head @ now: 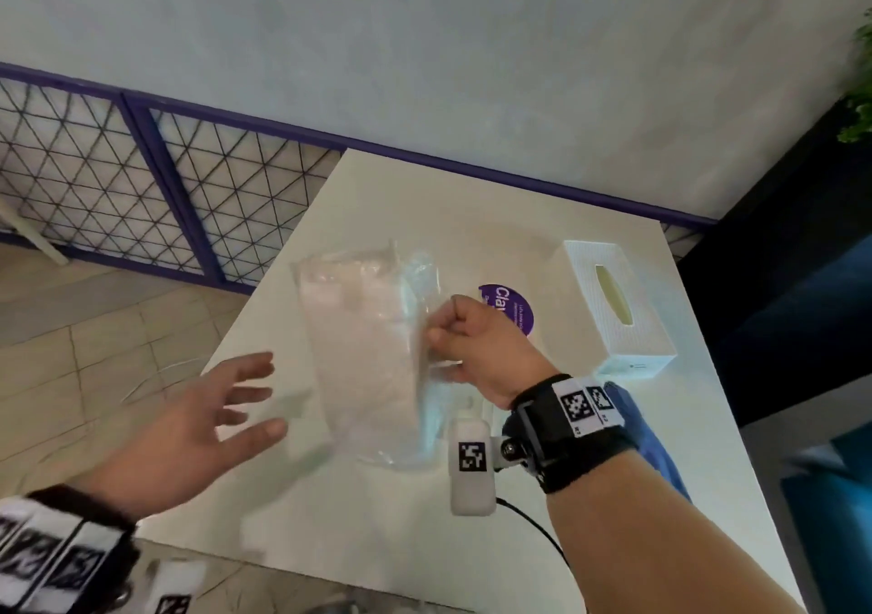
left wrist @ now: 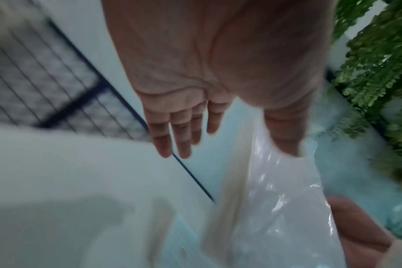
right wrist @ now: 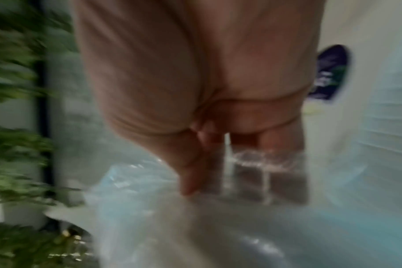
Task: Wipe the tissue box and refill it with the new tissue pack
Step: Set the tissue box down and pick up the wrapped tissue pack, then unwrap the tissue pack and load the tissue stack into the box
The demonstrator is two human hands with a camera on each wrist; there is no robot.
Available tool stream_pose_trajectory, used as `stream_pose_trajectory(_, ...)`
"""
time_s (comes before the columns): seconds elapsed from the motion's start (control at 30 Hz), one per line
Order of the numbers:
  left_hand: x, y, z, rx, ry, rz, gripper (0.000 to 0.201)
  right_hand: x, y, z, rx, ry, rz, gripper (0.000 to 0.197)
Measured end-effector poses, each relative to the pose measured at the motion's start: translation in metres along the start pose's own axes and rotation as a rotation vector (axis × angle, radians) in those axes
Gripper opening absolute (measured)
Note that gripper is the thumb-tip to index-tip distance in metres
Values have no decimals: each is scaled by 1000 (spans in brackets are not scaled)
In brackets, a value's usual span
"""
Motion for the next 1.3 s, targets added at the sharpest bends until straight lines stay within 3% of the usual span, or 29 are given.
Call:
stream_pose_trajectory(0.03, 22, 7, -12, -14, -109, 97, 90, 12, 12, 2, 48, -61, -97, 23)
stream_pose_trajectory(0.1, 45, 12, -26, -47, -155, 280, 103, 28, 35, 4, 108, -111, -131, 19)
stream_pose_trajectory(0.17, 52, 2, -38, -125, -102, 369, 102, 24, 54, 5, 105, -57, 124, 6)
stream_pose_trajectory(0.2, 54, 1, -39, -132, -113, 344, 99, 15, 63, 5, 90, -12, 362, 15)
stream_pose_trajectory(0.27, 55, -1, -42, -129, -169, 226, 85, 0, 82, 6, 87, 8, 793, 35)
stream_pose_trajectory(0.37, 60, -13, -49, -149, -351, 21, 80, -13, 130, 7, 208, -90, 1091, 47)
stream_pose_trajectory(0.53, 80, -15, -57, -96, -608, -492, 74, -44, 164, 2, 323, -12, 1173, 50)
stream_pose_trajectory(0.6, 84, -17, -64, -83, -645, -643, 71, -60, 162, 3, 339, 48, 1153, 48)
stream_pose_trajectory(0.73, 77, -28, -80, -128, -580, -720, 75, -82, 150, 12, 325, 145, 1032, 40)
stream_pose_trajectory(0.83, 78, -27, -78, -5, -471, -879, 88, -79, 142, 15, 335, 159, 1046, 39)
stream_pose_trajectory(0.9, 84, -25, -68, 66, -436, -936, 99, -66, 129, 14, 256, 204, 980, 38)
stream_pose_trajectory(1.1, 94, -49, -47, 17, -407, -1024, 115, 44, 77, -8, -96, -54, 909, 41)
stream_pose_trajectory(1.3, 96, -65, -45, 20, -310, -1000, 125, 79, 90, -24, 38, -199, 1128, 52)
Point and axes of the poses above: each hand's wrist, its own z-axis away from the middle knuckle, its own x-axis out of the palm, y = z × x, the point moved 8 cm from there along -z, towards the middle knuckle, and after that the axes turned 1 degree about x, right-handed, at the moved point
